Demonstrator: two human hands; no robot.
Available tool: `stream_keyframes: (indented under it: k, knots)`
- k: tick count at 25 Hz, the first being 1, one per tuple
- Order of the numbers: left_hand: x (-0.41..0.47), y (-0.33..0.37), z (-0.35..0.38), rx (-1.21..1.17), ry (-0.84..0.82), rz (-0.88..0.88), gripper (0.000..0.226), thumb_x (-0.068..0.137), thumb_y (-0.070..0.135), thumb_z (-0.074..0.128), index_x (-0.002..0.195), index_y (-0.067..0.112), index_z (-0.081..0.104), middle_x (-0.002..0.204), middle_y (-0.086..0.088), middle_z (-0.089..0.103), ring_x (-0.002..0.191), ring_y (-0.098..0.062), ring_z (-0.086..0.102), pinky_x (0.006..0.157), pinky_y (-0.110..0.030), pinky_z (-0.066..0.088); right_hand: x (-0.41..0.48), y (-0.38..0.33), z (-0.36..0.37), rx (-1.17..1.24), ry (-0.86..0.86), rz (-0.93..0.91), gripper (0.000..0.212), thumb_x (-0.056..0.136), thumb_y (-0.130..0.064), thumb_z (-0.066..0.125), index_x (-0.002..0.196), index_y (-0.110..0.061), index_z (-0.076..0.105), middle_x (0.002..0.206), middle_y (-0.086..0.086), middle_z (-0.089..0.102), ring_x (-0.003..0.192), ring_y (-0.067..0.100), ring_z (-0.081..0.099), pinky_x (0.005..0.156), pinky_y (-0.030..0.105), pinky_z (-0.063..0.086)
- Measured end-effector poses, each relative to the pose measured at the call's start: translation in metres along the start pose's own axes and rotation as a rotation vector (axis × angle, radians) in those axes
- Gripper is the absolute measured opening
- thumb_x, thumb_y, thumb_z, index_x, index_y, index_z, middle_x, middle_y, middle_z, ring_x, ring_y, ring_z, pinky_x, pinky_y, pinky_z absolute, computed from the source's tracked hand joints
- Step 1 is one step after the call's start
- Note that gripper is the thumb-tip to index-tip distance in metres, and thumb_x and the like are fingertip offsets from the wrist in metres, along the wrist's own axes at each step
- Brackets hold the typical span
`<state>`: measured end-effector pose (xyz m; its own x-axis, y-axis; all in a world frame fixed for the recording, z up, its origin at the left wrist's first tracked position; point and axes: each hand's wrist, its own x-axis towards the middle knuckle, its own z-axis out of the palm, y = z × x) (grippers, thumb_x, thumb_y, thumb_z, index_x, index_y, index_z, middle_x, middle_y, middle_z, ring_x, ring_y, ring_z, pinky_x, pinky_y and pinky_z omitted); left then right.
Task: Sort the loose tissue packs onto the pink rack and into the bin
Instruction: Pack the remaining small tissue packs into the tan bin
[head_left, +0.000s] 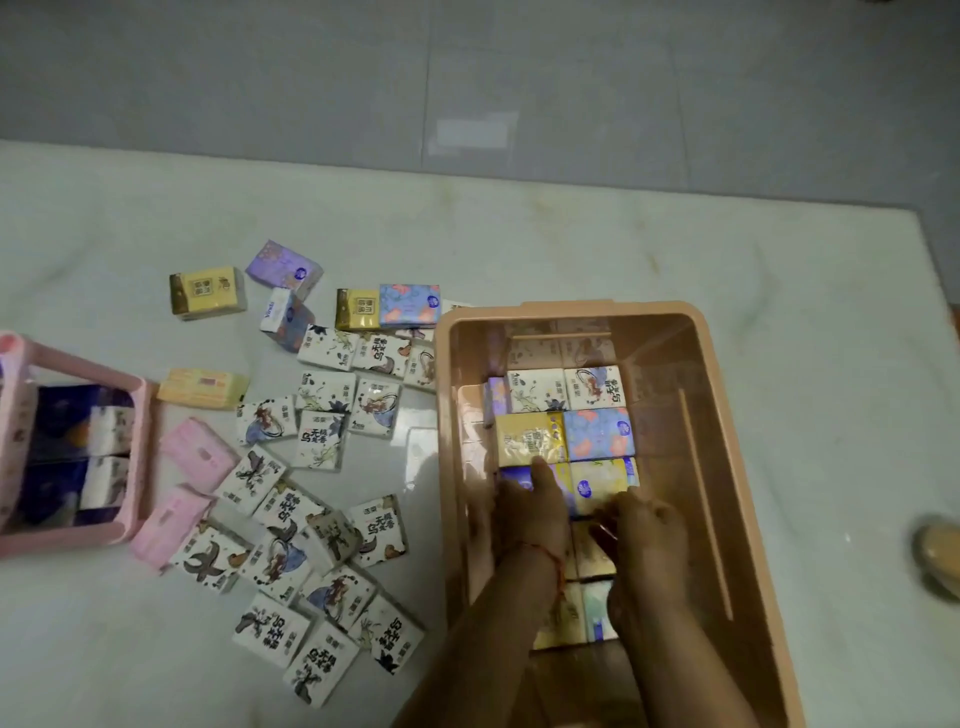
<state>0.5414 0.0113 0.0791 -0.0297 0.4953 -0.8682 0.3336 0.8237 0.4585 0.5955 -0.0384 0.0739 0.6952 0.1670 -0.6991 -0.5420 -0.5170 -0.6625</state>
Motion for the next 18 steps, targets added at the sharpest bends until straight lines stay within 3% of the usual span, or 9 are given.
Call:
stream_keyframes:
  k: [1,3,5,6,9,11,13,15,18]
  knots:
    - [-0.013,0.003,-0.01,0.017,-0.093,0.12,0.043,0.099,0.035,0.036,0.129,0.008,0.049,0.131,-0.005,0.053,0.117,-0.018,0.051,0.096,-0.016,0.036,-0.014,-0.008,0.002,0.033,-0.032,-0.094,0.021,0.074,-0.005,0.059,0.094,-0.004,0.056,0.074,0.01,0.057,0.065,0.023,0.053,0.064,0.033,0.046]
    - [-0.044,0.008,-0.048,-0.074,-0.177,0.449,0.028,0.094,0.035,0.046,0.107,0.018,0.064,0.107,0.004,0.066,0.1,-0.009,0.062,0.087,-0.015,0.048,-0.049,-0.028,0.01,-0.004,-0.115,-0.251,0.016,0.084,0.002,0.055,0.095,-0.007,0.06,0.076,0.004,0.066,0.069,0.023,0.061,0.069,0.033,0.05]
    - [-0.045,0.008,-0.105,-0.088,0.004,0.761,0.02,0.092,0.04,0.045,0.094,0.031,0.062,0.094,0.013,0.066,0.094,0.0,0.064,0.073,-0.008,0.049,-0.088,-0.042,0.033,-0.067,-0.268,-0.382,0.019,0.084,0.003,0.054,0.084,-0.013,0.063,0.07,-0.001,0.068,0.068,0.018,0.062,0.068,0.028,0.051]
    - [-0.034,0.006,-0.132,-0.05,0.114,0.815,0.019,0.091,0.041,0.044,0.094,0.031,0.059,0.095,0.015,0.065,0.093,0.002,0.062,0.072,-0.007,0.047,-0.1,-0.042,0.049,-0.074,-0.375,-0.41,0.021,0.083,0.004,0.053,0.081,-0.015,0.062,0.068,-0.001,0.068,0.064,0.013,0.061,0.065,0.023,0.05]
    - [0.011,0.009,-0.203,0.109,0.329,0.589,0.023,0.096,0.018,0.044,0.113,0.013,0.058,0.117,-0.004,0.06,0.108,-0.01,0.053,0.085,-0.015,0.037,-0.113,-0.03,0.115,-0.338,-0.627,-0.51,0.021,0.087,-0.001,0.049,0.086,-0.019,0.059,0.072,0.001,0.065,0.064,0.011,0.058,0.062,0.024,0.048]
    - [0.051,0.009,-0.23,0.305,0.406,0.459,0.035,0.096,0.015,0.046,0.129,0.004,0.048,0.131,-0.013,0.051,0.118,-0.019,0.046,0.091,-0.023,0.033,-0.104,-0.017,0.168,-0.609,-0.699,-0.551,0.02,0.092,-0.007,0.046,0.105,-0.021,0.054,0.086,0.005,0.064,0.071,0.014,0.057,0.063,0.022,0.045]
    - [0.084,0.009,-0.245,0.404,0.485,0.386,0.051,0.093,0.018,0.05,0.139,0.004,0.035,0.144,-0.018,0.035,0.133,-0.027,0.032,0.104,-0.032,0.028,-0.09,-0.004,0.219,-0.802,-0.702,-0.615,0.042,0.092,-0.013,0.05,0.132,-0.019,0.039,0.117,0.011,0.054,0.092,0.019,0.056,0.073,0.021,0.042]
    - [0.113,0.007,-0.25,0.53,0.516,0.305,0.064,0.094,0.024,0.049,0.146,0.006,0.018,0.154,-0.018,0.01,0.143,-0.03,0.011,0.113,-0.036,0.016,-0.076,0.007,0.26,-0.878,-0.635,-0.751,0.067,0.091,-0.02,0.055,0.147,-0.021,0.017,0.142,0.014,0.029,0.115,0.029,0.049,0.084,0.027,0.039]
    - [0.158,0.006,-0.254,0.834,0.504,0.32,0.074,0.094,0.03,0.048,0.149,0.013,0.002,0.155,-0.018,-0.009,0.144,-0.032,-0.003,0.116,-0.038,0.007,-0.056,0.014,0.312,-1.004,-0.543,-0.871,0.08,0.089,-0.04,0.055,0.149,-0.028,0.002,0.147,0.017,0.013,0.113,0.038,0.051,0.088,0.039,0.045]
